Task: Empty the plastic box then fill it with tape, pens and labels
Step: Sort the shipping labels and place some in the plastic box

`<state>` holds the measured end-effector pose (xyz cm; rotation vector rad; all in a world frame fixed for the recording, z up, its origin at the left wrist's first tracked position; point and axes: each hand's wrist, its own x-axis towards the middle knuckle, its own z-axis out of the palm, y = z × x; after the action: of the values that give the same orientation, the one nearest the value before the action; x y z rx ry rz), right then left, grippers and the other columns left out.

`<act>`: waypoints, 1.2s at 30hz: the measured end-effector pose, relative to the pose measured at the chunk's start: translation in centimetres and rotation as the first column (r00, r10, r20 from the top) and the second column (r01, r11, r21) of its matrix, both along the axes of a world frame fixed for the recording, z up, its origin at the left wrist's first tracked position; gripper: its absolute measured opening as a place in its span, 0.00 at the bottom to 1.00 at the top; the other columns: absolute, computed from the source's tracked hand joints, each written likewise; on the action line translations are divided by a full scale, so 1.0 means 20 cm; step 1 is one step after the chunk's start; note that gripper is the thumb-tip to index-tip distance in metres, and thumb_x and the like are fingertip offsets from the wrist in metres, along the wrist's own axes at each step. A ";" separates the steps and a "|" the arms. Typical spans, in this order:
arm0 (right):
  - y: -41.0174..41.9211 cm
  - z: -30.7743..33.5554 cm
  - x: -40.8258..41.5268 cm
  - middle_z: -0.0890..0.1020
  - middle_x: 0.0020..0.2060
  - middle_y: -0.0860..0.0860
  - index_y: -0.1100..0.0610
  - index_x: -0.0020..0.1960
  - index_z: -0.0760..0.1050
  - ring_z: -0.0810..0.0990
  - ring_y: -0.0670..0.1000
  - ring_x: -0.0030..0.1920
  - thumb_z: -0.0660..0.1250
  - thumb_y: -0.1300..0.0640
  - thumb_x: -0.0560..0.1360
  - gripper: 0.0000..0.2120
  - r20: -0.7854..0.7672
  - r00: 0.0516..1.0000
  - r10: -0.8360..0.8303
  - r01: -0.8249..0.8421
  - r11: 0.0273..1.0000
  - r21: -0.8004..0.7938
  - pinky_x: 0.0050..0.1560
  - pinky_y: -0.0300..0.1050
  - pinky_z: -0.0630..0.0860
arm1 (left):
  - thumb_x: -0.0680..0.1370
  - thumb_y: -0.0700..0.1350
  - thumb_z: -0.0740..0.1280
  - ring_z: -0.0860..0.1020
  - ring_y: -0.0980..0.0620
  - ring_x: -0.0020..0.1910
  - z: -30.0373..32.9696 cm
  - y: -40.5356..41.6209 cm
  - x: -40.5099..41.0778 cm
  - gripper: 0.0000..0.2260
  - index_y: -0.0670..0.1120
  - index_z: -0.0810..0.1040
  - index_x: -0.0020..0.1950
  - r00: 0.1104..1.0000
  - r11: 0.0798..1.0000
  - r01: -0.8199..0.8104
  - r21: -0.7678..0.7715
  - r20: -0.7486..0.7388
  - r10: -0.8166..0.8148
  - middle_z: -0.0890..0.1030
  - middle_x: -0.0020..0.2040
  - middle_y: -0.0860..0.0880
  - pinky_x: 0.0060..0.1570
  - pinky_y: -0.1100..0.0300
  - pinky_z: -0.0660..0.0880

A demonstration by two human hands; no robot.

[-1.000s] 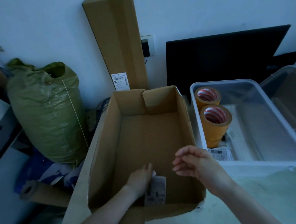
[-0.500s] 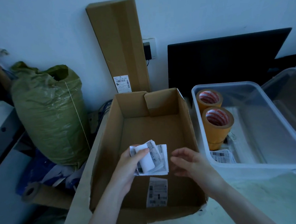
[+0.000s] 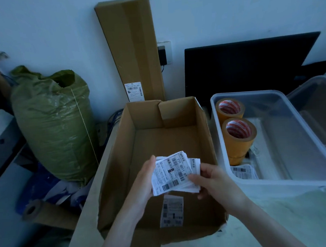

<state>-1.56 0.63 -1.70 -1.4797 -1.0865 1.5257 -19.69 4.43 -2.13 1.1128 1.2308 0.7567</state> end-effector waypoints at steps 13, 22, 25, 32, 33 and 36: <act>-0.01 -0.01 0.06 0.84 0.49 0.57 0.58 0.61 0.73 0.81 0.53 0.39 0.61 0.61 0.79 0.12 -0.291 0.938 0.187 -0.230 0.965 -0.122 0.37 0.40 0.80 | 0.79 0.55 0.53 0.79 0.51 0.35 -0.08 0.02 0.01 0.15 0.49 0.76 0.47 0.980 0.893 0.075 0.443 -0.199 0.016 0.79 0.40 0.50 0.32 0.62 0.75; 0.00 -0.01 0.07 0.83 0.42 0.54 0.59 0.59 0.75 0.76 0.49 0.33 0.61 0.58 0.80 0.10 -0.240 0.961 0.137 -0.172 0.976 -0.131 0.31 0.38 0.73 | 0.78 0.54 0.59 0.80 0.51 0.44 -0.09 0.07 -0.01 0.14 0.54 0.80 0.58 0.947 0.858 0.296 0.419 -0.247 -0.206 0.81 0.47 0.55 0.38 0.58 0.78; -0.01 -0.02 0.09 0.84 0.43 0.55 0.57 0.58 0.76 0.76 0.50 0.32 0.60 0.58 0.80 0.10 -0.173 0.982 0.071 -0.092 0.989 -0.116 0.30 0.38 0.73 | 0.80 0.54 0.56 0.80 0.56 0.47 -0.11 0.08 0.00 0.15 0.55 0.77 0.61 0.973 0.895 0.210 0.394 -0.174 -0.151 0.81 0.47 0.53 0.43 0.64 0.78; -0.04 -0.01 0.16 0.83 0.38 0.54 0.59 0.56 0.77 0.77 0.50 0.31 0.58 0.60 0.81 0.10 -0.096 0.985 -0.146 0.145 0.989 -0.019 0.30 0.41 0.74 | 0.79 0.48 0.64 0.73 0.55 0.63 -0.48 0.20 -0.02 0.16 0.55 0.70 0.66 0.607 0.885 0.461 0.065 -0.751 -0.261 0.73 0.66 0.52 0.63 0.53 0.73; -0.04 -0.01 0.17 0.83 0.38 0.54 0.59 0.56 0.77 0.77 0.50 0.31 0.58 0.60 0.81 0.10 -0.110 0.979 -0.170 0.169 0.985 -0.019 0.30 0.41 0.74 | 0.78 0.48 0.64 0.68 0.50 0.69 -0.53 0.21 -0.02 0.20 0.54 0.67 0.70 0.415 0.812 0.583 -0.041 -0.844 -0.340 0.67 0.72 0.50 0.67 0.49 0.68; -0.04 -0.01 0.18 0.83 0.39 0.54 0.59 0.55 0.77 0.77 0.51 0.30 0.59 0.61 0.80 0.09 -0.146 0.962 -0.230 0.229 0.973 -0.025 0.29 0.40 0.75 | 0.77 0.49 0.66 0.56 0.43 0.75 -0.60 0.21 0.03 0.29 0.49 0.59 0.76 -0.007 0.555 0.793 -0.252 -0.915 -0.404 0.57 0.77 0.44 0.72 0.45 0.58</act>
<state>2.01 -0.12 -1.81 -1.4188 -0.7933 1.4517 -19.15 8.70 -14.15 2.4102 1.2366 -0.6240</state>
